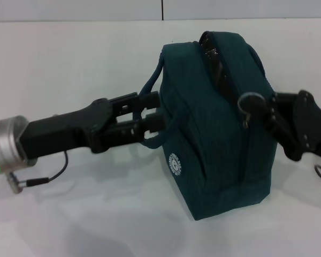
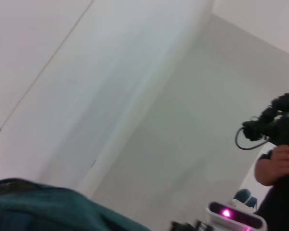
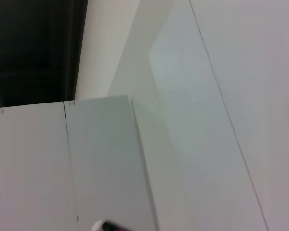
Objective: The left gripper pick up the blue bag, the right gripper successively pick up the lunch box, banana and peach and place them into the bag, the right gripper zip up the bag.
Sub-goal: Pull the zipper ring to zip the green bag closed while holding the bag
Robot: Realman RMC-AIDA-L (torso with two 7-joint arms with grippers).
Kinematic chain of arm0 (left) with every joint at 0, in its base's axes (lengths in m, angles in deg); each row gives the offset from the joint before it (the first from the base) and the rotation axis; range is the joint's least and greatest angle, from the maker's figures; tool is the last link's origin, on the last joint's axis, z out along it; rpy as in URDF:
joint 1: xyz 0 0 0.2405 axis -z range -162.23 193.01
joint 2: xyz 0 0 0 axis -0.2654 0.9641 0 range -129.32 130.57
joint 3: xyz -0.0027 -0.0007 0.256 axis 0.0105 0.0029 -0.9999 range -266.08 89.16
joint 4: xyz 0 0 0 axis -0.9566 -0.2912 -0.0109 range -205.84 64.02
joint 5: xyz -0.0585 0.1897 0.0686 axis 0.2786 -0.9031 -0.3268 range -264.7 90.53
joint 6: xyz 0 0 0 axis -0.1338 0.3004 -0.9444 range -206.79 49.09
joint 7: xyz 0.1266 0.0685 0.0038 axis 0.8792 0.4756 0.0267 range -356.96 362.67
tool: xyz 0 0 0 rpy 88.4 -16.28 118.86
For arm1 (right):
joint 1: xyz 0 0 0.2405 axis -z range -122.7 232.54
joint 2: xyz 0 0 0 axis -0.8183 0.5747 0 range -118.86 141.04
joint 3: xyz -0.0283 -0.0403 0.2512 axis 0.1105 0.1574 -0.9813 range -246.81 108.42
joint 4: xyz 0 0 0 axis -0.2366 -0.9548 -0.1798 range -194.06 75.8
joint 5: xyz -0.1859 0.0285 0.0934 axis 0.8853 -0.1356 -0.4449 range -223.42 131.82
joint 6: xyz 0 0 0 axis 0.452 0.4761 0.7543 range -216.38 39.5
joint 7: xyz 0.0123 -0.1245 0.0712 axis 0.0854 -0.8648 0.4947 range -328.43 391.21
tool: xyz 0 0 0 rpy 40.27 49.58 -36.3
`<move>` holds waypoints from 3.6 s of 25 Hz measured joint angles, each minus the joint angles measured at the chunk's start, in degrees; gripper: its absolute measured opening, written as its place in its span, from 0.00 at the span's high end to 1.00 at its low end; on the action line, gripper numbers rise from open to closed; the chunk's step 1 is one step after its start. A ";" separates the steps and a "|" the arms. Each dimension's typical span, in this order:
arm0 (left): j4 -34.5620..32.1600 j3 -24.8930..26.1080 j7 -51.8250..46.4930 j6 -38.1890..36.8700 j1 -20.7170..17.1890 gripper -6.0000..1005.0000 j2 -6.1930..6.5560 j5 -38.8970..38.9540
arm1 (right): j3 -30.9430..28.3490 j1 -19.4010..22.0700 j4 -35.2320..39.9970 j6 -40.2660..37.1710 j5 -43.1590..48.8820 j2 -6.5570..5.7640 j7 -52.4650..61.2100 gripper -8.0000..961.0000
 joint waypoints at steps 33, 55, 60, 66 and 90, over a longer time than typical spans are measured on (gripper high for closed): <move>8.90 -0.10 27.08 8.45 -5.47 0.24 -0.58 9.06 | 0.17 -16.70 -1.83 11.64 -3.91 0.00 4.58 0.93; 14.62 -2.51 29.43 15.22 2.08 0.44 -0.68 10.08 | 0.04 -16.61 -1.83 12.15 -4.08 0.00 4.52 0.92; 14.46 -3.77 29.53 15.27 2.62 0.65 -0.62 9.94 | 0.02 -16.53 -1.82 12.13 -4.08 0.00 4.52 0.92; 14.45 -5.42 29.56 15.28 3.04 0.83 -0.44 9.86 | -0.04 -16.28 -1.83 11.96 -4.99 0.00 4.52 0.91; 12.26 -11.49 28.54 9.37 2.71 0.92 0.03 6.18 | -0.05 -14.66 -1.12 15.83 -8.36 -0.01 4.93 0.90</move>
